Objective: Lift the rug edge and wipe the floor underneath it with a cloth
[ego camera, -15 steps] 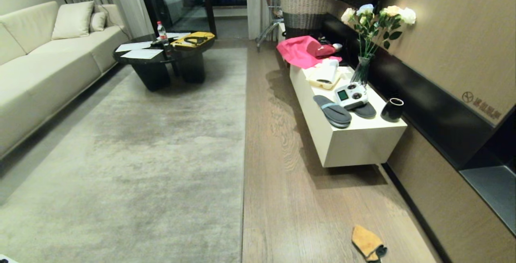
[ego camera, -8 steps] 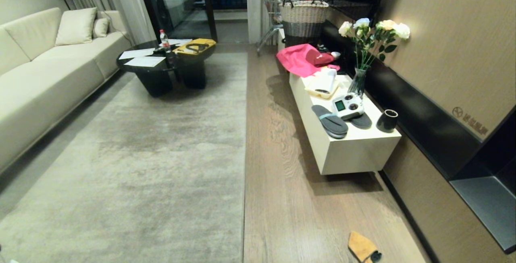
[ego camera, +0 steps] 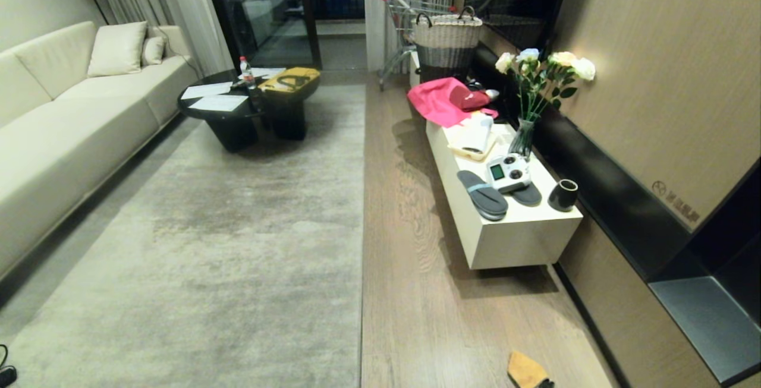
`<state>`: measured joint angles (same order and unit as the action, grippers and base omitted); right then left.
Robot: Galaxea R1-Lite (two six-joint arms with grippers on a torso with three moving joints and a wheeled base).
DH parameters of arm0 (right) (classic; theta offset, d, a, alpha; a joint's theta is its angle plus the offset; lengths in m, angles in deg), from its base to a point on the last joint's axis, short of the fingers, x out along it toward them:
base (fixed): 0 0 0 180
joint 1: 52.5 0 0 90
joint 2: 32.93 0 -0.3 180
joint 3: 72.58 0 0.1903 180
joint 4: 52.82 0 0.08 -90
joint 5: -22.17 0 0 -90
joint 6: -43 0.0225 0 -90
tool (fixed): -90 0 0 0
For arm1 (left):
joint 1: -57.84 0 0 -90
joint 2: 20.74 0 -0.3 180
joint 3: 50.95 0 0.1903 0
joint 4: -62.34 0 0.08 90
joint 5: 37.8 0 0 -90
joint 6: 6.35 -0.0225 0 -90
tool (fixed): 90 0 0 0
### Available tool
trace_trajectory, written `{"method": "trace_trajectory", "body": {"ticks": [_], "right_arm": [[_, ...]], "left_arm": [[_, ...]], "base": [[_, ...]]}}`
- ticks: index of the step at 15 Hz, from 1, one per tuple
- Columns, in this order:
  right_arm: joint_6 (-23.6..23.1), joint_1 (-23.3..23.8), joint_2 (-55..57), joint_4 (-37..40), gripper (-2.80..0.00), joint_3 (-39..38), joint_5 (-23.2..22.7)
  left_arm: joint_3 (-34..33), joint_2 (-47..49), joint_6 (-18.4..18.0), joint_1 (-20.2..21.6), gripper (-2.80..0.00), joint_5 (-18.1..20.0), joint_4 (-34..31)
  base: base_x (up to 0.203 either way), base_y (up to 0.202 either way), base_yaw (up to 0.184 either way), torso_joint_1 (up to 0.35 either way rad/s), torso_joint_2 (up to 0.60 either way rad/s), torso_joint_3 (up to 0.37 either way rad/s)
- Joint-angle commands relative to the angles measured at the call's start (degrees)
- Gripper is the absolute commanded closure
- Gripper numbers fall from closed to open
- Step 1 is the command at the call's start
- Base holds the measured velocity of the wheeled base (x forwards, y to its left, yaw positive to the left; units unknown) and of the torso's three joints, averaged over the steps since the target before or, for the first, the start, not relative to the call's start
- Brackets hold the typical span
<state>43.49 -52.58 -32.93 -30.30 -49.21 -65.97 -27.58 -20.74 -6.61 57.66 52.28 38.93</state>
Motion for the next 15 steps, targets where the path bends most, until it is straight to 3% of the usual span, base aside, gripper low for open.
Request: {"method": "trace_trajectory", "body": {"ticks": [1,7,15], "right_arm": [[0.1,0.0,0.0,0.0,0.00,0.0,0.1],[0.0,0.0,0.0,0.0,0.00,0.0,0.0],[-0.2,0.0,0.0,0.1,0.00,0.0,0.1]], "left_arm": [[0.0,0.1,0.0,0.0,0.00,0.0,0.0],[0.0,0.1,0.0,0.0,0.00,0.0,0.0],[0.0,0.0,0.0,0.0,0.00,0.0,0.0]], "base": [[0.000,0.000,0.000,0.192,-0.55,-0.360],[0.000,0.000,0.000,0.226,-0.59,-0.367],[0.000,0.000,0.000,0.160,-0.37,-0.219]]}}
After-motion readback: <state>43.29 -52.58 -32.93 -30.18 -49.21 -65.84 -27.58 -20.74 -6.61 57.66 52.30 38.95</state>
